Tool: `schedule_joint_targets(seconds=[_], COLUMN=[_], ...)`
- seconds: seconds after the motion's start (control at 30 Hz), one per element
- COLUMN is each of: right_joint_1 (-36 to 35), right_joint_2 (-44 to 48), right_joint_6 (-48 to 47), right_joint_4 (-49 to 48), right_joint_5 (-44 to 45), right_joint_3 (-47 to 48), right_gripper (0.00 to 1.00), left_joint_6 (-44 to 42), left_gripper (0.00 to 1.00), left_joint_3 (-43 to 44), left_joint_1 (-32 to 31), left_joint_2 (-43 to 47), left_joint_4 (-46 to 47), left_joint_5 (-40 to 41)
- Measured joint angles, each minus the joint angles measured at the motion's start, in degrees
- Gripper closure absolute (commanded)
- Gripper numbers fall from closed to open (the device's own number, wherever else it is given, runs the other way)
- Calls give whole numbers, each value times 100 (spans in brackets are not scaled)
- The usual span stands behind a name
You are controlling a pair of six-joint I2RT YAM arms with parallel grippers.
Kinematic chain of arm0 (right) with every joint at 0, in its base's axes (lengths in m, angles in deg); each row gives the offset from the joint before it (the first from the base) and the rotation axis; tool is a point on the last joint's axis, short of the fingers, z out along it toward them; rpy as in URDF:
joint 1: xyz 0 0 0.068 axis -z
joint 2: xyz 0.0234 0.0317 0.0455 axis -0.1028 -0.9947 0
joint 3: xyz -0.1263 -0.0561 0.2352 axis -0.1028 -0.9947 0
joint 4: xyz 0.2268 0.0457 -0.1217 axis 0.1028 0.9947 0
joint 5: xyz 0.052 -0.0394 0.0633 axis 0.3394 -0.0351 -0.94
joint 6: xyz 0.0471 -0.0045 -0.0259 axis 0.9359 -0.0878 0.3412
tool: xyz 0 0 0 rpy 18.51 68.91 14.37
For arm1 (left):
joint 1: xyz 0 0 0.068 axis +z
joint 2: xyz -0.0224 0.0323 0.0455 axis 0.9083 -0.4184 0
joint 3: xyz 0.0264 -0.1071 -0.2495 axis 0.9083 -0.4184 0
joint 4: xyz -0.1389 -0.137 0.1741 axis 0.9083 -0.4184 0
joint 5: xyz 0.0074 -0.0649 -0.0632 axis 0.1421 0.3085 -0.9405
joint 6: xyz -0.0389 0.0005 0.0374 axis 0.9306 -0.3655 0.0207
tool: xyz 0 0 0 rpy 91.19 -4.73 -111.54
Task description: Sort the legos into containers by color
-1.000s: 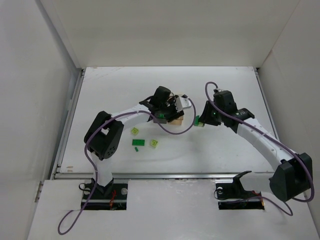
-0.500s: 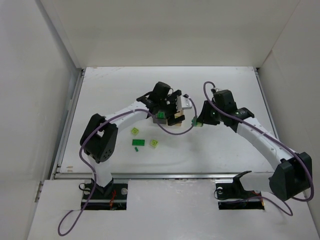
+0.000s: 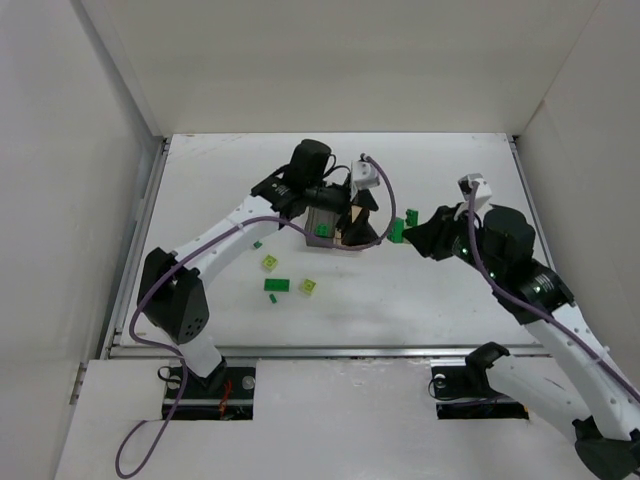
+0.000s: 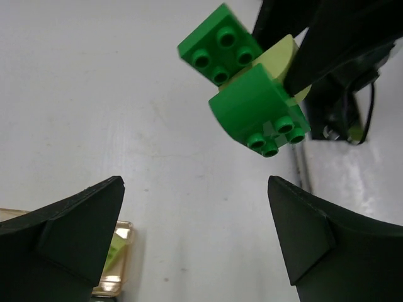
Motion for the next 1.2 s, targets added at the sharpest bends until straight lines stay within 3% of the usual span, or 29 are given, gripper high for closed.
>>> schedule_joint_targets(seconds=[0.37, 0.5, 0.87, 1.03, 1.2], right_joint_1=[-35, -35, -133, -186, -186], right_joint_2=[125, 142, -4, -68, -87], right_joint_6=[136, 247, 310, 313, 315], right_joint_4=[-63, -94, -319, -356, -411], right_joint_5=[649, 828, 822, 815, 804], right_joint_3=[-70, -94, -103, -103, -103], right_gripper=[100, 100, 100, 100, 100], left_joint_6=[2988, 3670, 4494, 4553, 4509], left_gripper=[28, 26, 28, 48, 61], left_joint_3=[31, 31, 85, 205, 212], left_joint_1=[-50, -125, -273, -328, -332], left_joint_2=[2, 4, -31, -133, -251], left_joint_4=[763, 922, 1220, 1320, 1239], left_joint_5=[-33, 225, 415, 474, 496])
